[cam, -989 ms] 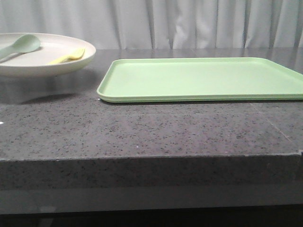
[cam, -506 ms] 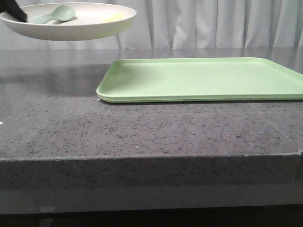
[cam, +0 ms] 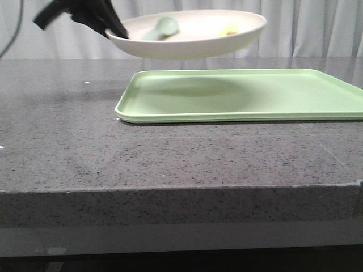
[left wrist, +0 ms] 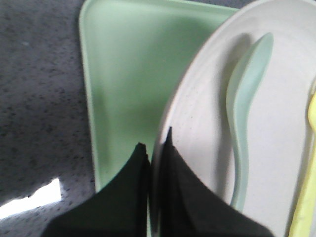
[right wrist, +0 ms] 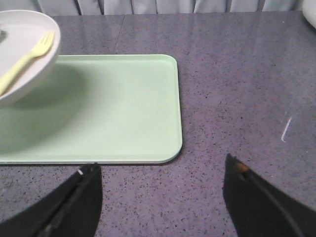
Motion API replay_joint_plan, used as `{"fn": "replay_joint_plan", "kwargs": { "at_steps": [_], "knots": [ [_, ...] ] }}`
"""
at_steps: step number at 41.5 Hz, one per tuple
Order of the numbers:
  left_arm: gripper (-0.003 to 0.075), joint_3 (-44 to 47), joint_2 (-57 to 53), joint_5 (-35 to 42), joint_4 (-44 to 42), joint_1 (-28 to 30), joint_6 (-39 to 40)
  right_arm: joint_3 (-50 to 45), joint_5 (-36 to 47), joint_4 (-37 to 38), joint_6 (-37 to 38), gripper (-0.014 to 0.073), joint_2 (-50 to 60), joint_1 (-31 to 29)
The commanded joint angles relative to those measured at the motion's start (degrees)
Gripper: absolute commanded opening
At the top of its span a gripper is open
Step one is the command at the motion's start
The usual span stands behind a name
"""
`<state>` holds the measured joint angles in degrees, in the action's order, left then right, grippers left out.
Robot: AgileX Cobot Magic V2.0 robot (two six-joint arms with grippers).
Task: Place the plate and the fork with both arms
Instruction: 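Lift the plate and carry it over the green tray with the left gripper, then lower the plate onto the tray and open the left gripper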
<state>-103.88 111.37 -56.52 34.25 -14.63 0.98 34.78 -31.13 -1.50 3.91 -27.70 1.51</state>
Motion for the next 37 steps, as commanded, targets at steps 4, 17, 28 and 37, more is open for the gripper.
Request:
{"fn": "replay_joint_plan", "kwargs": {
  "at_steps": [4,17,28,37],
  "knots": [
    [-0.0018,-1.96,-1.15,8.78,3.39,-4.24,5.07,2.08,4.12,0.49,-0.26,0.0541,-0.71,-0.16],
    [-0.0018,-2.50,3.23,15.38,2.61,-9.24,9.97,2.08,3.87,0.49,-0.26,0.0541,-0.71,-0.16],
    [-0.0018,-8.33,7.03,14.30,-6.89,-12.48,18.57,2.08,3.87,0.49,-0.26,0.0541,-0.71,-0.16],
    [-0.0018,-9.81,8.83,14.13,-7.47,-13.56,20.42,2.08,3.87,0.49,-0.26,0.0541,-0.71,-0.16]
  ]
}}
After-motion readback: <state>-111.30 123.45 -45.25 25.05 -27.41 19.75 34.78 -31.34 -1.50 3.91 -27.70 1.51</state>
